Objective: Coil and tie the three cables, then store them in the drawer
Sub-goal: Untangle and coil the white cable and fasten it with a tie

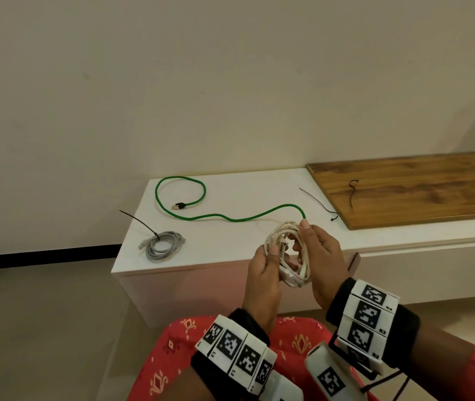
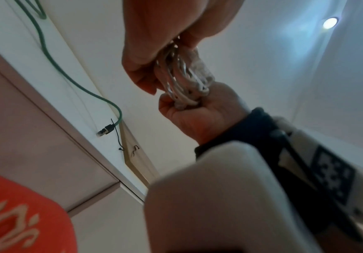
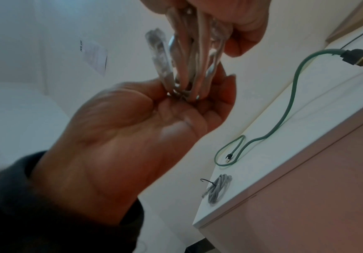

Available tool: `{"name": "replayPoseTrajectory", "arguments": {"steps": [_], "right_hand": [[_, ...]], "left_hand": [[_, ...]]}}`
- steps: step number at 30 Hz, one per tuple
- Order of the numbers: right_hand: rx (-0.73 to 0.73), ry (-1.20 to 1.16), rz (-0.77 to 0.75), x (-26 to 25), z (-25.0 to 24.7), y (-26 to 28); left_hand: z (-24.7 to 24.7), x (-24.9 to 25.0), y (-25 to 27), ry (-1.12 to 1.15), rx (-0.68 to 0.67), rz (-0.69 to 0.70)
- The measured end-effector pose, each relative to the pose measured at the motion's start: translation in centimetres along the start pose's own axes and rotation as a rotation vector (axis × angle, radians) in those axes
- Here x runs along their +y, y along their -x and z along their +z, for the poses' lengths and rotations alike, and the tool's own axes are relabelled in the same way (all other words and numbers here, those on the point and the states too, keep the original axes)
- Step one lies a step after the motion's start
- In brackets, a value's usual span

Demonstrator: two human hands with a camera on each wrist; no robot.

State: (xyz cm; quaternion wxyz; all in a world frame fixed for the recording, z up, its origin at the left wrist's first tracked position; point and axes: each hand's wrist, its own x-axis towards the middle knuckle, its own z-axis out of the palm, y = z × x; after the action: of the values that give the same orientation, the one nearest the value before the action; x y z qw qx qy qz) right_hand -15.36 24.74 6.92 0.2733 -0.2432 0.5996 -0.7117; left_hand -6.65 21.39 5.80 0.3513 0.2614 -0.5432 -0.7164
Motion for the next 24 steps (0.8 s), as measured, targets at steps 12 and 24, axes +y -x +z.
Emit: {"name": "replayPoseTrajectory", "arguments": {"steps": [12,24], "right_hand": [[-0.234,0.130,0.088,-0.2,-0.8,-2.0],[0.004,0.791,0.213,0.4,-12.5,-16.3]], "left_hand": [[-1.5,-1.0,-4.2,-0.333,0.112,0.193],[-4.4,-2.2,-9.8,-0.493,0.146,0.195]]}}
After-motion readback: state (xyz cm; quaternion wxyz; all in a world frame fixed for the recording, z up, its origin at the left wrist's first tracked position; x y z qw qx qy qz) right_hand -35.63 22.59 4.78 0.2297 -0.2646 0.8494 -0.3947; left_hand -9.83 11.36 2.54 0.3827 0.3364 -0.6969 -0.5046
